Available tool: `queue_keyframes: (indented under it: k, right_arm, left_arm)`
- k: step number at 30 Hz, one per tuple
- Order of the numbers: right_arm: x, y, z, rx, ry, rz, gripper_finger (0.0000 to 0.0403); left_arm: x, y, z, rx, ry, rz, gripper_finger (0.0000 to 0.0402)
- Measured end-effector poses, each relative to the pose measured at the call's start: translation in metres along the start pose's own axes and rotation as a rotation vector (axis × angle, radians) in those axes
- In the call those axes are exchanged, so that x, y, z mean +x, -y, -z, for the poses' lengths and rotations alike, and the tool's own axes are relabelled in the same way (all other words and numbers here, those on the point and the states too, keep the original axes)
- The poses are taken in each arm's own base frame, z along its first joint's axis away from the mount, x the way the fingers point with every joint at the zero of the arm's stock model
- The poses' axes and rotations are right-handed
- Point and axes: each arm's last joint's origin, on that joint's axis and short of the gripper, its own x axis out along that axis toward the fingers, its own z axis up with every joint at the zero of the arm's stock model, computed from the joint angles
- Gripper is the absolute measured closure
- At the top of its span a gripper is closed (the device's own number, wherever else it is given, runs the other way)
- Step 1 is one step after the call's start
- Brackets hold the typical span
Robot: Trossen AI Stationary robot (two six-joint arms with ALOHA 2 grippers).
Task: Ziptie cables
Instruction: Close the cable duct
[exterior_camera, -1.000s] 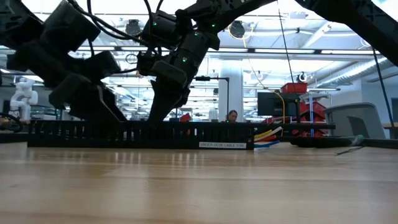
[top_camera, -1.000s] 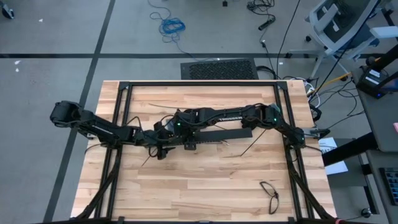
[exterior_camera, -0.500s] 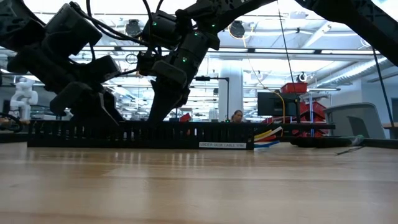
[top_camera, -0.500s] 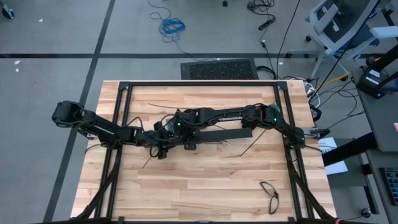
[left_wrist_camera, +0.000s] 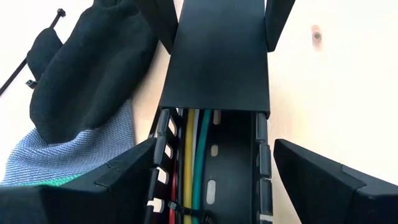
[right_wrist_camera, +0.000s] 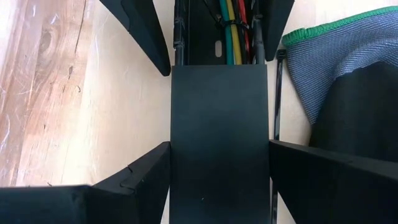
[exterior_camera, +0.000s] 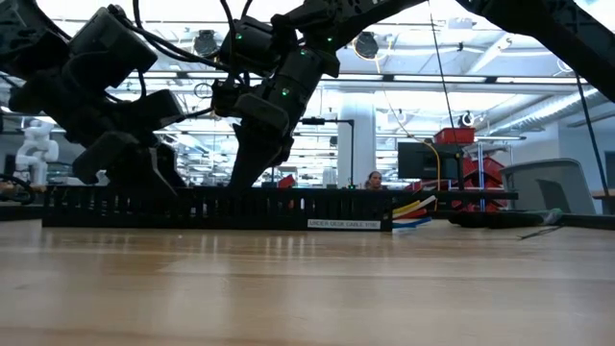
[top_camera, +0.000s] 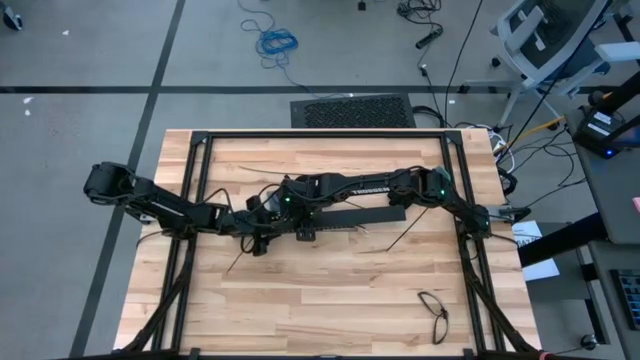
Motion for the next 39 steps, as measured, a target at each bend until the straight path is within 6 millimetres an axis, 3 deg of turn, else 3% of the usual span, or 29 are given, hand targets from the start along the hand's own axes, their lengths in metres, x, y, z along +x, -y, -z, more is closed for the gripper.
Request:
queue_keyframes:
  k: [5, 15, 39]
  right_arm:
    - [0.0001, 0.0000, 0.0000, 0.000, 0.000, 0.000, 0.0163]
    - [0.0000, 0.0000, -0.0002, 0.000, 0.002, 0.000, 0.0163]
    - [0.0018, -0.0019, -0.0067, -0.014, 0.074, -0.027, 0.0163]
  left_arm:
    - [0.0000, -0.0001, -0.0002, 0.000, 0.002, -0.004, 0.0090]
    - [0.0000, -0.0007, -0.0017, -0.004, 0.020, -0.025, 0.0137]
    - [-0.0001, -0.0009, -0.0015, -0.008, 0.018, -0.035, 0.0139]
